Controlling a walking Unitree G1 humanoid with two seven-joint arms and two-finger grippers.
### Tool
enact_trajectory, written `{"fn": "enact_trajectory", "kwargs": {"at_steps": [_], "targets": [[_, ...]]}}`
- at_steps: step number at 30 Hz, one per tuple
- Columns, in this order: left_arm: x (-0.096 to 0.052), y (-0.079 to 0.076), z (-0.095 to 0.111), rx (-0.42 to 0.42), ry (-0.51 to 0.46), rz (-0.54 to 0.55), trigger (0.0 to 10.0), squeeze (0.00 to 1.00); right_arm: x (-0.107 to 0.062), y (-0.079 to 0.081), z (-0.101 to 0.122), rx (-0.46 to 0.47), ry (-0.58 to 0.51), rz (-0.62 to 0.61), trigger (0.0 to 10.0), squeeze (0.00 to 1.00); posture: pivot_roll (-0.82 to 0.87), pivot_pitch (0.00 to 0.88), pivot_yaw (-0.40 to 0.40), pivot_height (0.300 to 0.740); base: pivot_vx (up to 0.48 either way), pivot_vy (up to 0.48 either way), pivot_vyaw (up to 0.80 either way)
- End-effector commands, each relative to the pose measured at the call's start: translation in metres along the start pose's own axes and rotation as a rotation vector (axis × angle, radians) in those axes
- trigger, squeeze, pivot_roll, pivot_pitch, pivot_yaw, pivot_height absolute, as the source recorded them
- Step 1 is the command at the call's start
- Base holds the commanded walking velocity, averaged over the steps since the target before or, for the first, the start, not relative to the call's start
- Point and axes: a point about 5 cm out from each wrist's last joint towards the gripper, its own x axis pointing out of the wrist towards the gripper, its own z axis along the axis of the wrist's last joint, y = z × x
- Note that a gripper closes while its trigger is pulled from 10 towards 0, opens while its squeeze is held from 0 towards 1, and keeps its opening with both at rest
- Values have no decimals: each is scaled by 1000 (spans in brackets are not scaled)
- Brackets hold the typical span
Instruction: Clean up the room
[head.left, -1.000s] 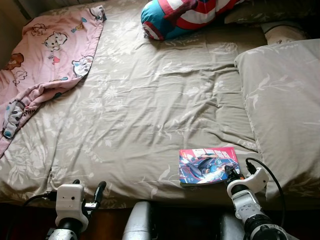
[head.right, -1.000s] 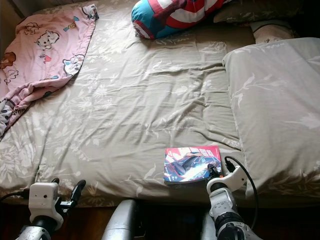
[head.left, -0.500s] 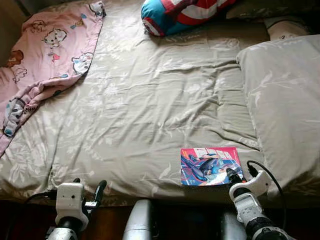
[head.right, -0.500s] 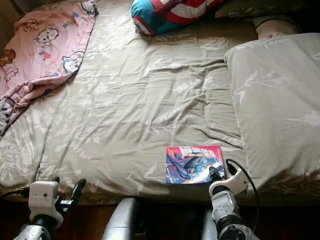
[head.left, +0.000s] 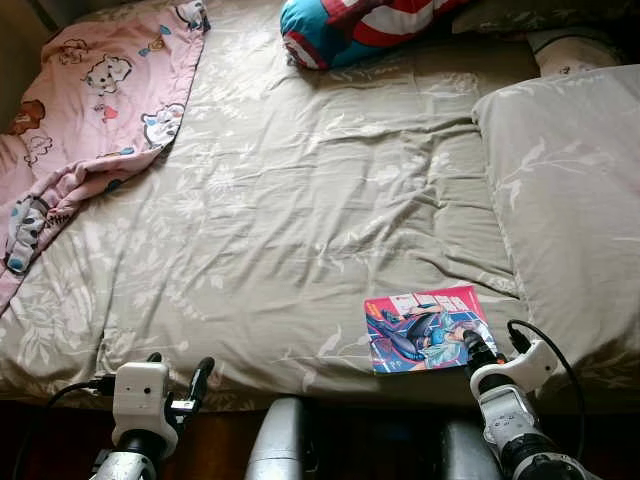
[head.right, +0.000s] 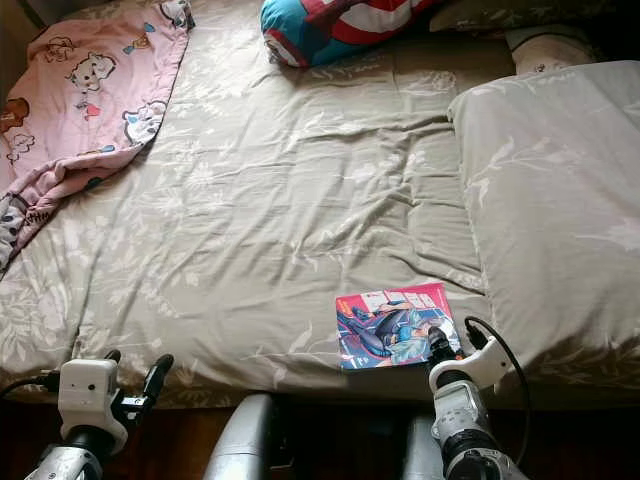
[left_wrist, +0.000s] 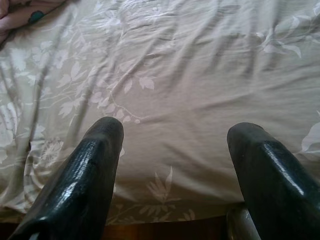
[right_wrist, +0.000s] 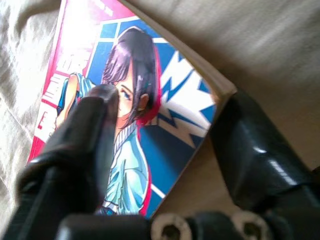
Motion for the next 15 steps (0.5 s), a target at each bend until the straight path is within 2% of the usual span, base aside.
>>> {"fn": "enact_trajectory", "kwargs": {"at_steps": [1, 2, 7, 15], "targets": [[-5, 8, -11, 17, 62, 22, 10000, 0, -3, -4, -14, -4, 49, -17, 10000, 663, 167, 299, 184, 651, 0, 0, 0], [-5, 8, -11, 17, 62, 21, 10000, 0, -4, -4, -16, -5, 53, -18, 10000, 0, 167, 299, 184, 651, 0, 0, 0], [-2, 8, -13, 18, 65, 19, 10000, 0, -10, -10, -34, -15, 96, -44, 10000, 0, 153, 288, 178, 651, 0, 0, 0], [6, 4, -16, 21, 58, 10, 10000, 0, -20, -24, -51, 12, 122, -97, 10000, 0, 135, 262, 169, 651, 0, 0, 0]]}}
